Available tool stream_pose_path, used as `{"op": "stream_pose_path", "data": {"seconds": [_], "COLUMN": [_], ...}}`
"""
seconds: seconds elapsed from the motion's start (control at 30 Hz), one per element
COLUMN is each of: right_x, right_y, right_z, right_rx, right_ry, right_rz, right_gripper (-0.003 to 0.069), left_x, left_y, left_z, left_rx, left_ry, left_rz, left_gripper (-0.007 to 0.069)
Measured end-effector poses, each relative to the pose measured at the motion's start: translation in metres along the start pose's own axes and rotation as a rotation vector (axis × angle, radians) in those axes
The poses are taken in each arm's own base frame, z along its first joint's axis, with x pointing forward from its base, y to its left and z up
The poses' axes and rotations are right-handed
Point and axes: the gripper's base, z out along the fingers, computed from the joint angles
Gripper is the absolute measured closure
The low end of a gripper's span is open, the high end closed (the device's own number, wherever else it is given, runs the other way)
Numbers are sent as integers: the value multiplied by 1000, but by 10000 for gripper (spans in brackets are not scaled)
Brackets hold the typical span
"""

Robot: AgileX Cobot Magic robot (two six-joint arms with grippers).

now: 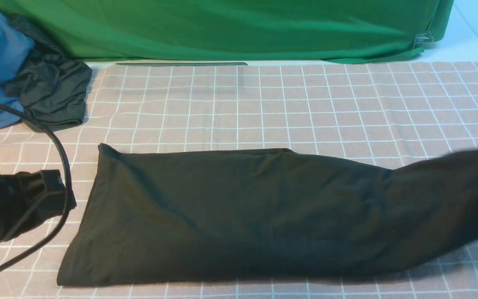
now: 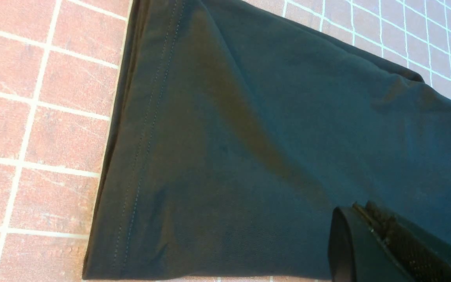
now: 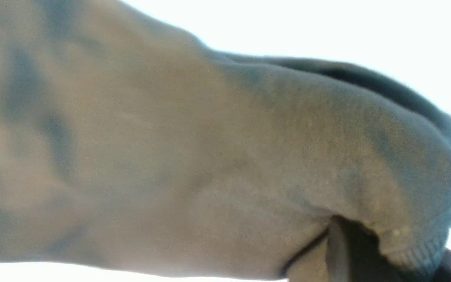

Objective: Fold a long-sleeved shirt over a pink coffee tablecloth.
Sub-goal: 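Fold the right end of the dark garment over onto its left end with the right gripper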

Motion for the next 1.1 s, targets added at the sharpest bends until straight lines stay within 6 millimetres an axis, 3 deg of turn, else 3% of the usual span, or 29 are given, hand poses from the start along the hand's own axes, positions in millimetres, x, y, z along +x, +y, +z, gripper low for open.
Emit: {"op": "stream_pose_path", "data": {"seconds": [0.03,0.13,0.17,0.3,0.33,0.37,0.6,0.87,1.1], "right_x": [0,-1,-1,6,7,11,25,40,49], "right_y": [4,46,52,116,118,141,205,263,306], "right_z": [-3,-22,-24,-39,-39,-45,-57,-34,7], "right_rx": [-11,-109,-122,-263,-269,-313,-460,-605,-685], "right_ry": [-10,-74,-81,-105,-105,-126,-251,-236,-189], "right_rz": [-8,-85,-96,-226,-232,-278,-345,-367,-367], "right_gripper": [568,568,568,568,568,568,568,568,568], "left_x": [0,0,0,0,0,0,-1,-3,-14], "left_y": [0,0,0,0,0,0,-1,-1,-8], "left_z": [0,0,0,0,0,0,0,0,-9], "left_rx": [0,0,0,0,0,0,6,6,20], "left_ry": [0,0,0,-1,-1,-1,-11,-28,-65], "left_rz": [1,6,7,10,10,14,19,10,15], "left_gripper": [610,610,610,610,610,610,610,610,610]}}
